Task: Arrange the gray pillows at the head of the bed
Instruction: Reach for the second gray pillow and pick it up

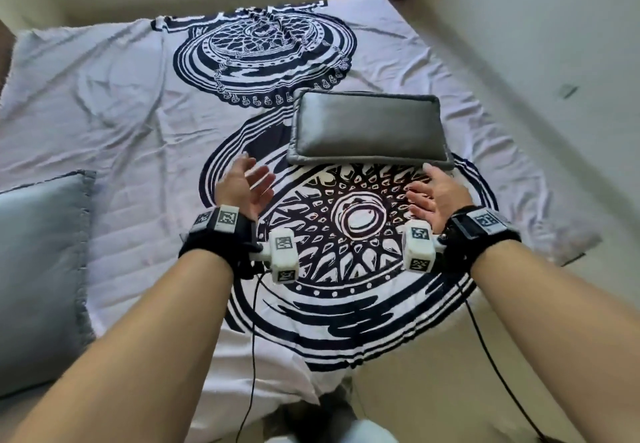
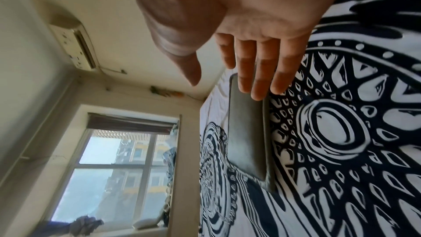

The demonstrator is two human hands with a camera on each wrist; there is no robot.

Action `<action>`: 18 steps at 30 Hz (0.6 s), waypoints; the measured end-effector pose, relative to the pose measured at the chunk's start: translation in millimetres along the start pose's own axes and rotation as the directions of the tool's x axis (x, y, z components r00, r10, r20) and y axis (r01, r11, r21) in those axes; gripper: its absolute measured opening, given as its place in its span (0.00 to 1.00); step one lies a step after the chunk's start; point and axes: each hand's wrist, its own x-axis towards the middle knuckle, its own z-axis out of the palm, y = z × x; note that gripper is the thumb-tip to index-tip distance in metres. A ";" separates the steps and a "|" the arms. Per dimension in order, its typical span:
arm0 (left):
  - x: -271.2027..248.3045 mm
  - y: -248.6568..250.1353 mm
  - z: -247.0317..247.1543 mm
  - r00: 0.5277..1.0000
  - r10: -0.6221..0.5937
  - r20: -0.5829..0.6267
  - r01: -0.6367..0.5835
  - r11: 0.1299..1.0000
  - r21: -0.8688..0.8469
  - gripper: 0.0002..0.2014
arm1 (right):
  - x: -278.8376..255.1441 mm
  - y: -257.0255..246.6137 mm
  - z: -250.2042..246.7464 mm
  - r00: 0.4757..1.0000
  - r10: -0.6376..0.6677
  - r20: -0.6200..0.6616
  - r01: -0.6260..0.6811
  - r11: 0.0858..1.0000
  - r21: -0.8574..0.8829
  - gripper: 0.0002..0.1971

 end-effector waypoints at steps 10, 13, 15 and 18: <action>-59.6 -9.5 67.6 0.991 -0.037 0.131 0.011 0.980 0.198 0.11 | -40.8 -39.3 -86.1 0.990 -0.112 -0.085 0.120 0.987 0.109 0.12; -61.3 -16.8 94.9 0.993 -0.041 0.107 0.023 0.986 0.167 0.10 | -20.2 -49.2 -109.7 0.991 -0.103 -0.084 0.115 0.982 0.151 0.11; -59.4 -25.7 120.1 0.994 -0.062 0.085 0.051 0.990 0.131 0.11 | 2.2 -55.0 -126.8 0.994 -0.090 -0.053 0.097 0.984 0.150 0.13; -55.8 -44.1 160.5 0.996 -0.053 0.069 0.046 0.994 0.096 0.12 | 42.5 -65.6 -153.1 0.996 -0.086 0.006 0.085 0.987 0.136 0.16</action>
